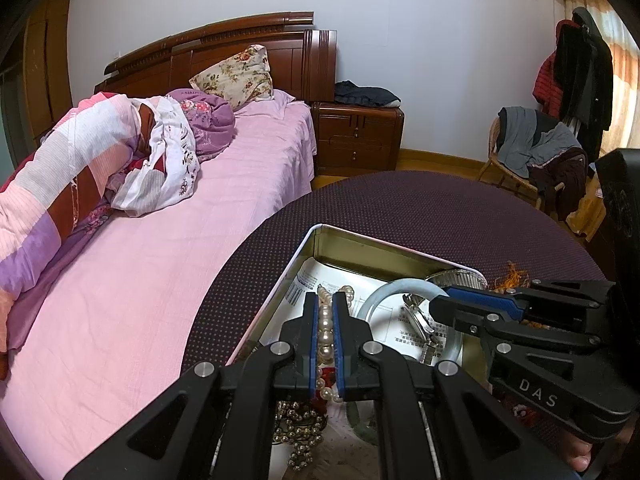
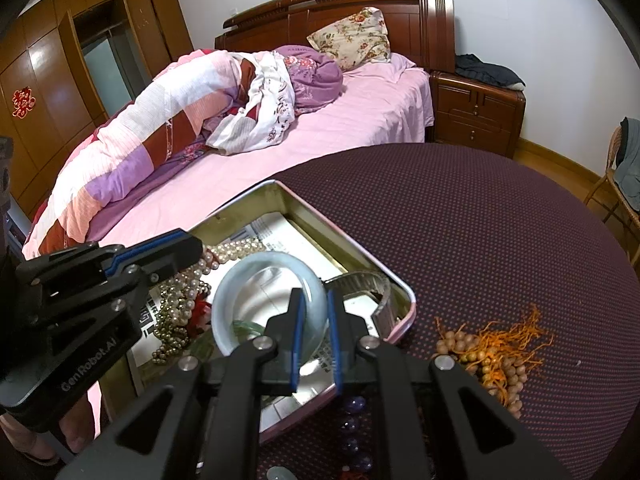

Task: Organize jewelry
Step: 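Open both grippers to drop the bangle and pearls into the tin box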

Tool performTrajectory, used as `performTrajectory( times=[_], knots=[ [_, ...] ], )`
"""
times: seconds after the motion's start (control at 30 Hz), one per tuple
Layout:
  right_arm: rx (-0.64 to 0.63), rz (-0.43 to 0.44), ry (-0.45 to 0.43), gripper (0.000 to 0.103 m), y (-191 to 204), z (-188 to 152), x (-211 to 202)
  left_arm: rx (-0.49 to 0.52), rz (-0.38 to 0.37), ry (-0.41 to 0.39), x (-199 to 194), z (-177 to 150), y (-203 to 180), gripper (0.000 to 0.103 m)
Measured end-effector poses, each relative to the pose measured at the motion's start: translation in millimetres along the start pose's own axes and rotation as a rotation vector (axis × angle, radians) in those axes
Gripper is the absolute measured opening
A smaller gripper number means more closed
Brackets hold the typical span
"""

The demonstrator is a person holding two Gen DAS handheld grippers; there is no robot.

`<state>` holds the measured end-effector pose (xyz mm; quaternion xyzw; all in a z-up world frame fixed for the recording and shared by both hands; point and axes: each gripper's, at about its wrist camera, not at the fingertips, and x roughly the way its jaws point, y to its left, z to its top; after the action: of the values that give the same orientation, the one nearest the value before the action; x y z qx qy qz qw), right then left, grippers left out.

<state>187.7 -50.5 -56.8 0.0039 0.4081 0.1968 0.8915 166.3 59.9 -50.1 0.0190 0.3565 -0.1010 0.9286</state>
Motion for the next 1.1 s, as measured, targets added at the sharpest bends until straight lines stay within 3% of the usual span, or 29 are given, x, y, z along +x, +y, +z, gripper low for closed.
performTrajectory(
  times=[0.93,0.97,1.0,1.07,1.1],
  knots=[
    [0.001,0.033,0.029,0.017,7.9,-5.9,10.0,0.013,0.023,0.008,0.2,-3.9,1.4,0.008],
    [-0.001,0.032,0.023,0.019,8.5,-5.7,8.7,0.013,0.033,0.002,-2.2,-3.7,1.7,0.015],
    [-0.008,0.024,0.009,0.030,11.0,-5.5,5.3,0.010,0.044,-0.010,-6.1,-3.6,2.4,0.022],
    [-0.005,0.026,-0.007,0.040,11.6,-5.2,-0.2,0.001,0.092,-0.051,-15.3,-3.9,2.5,0.055],
    [0.002,0.027,-0.016,0.040,11.0,-6.0,-5.4,-0.005,0.121,-0.079,-21.8,-4.1,4.6,0.063]
  ],
)
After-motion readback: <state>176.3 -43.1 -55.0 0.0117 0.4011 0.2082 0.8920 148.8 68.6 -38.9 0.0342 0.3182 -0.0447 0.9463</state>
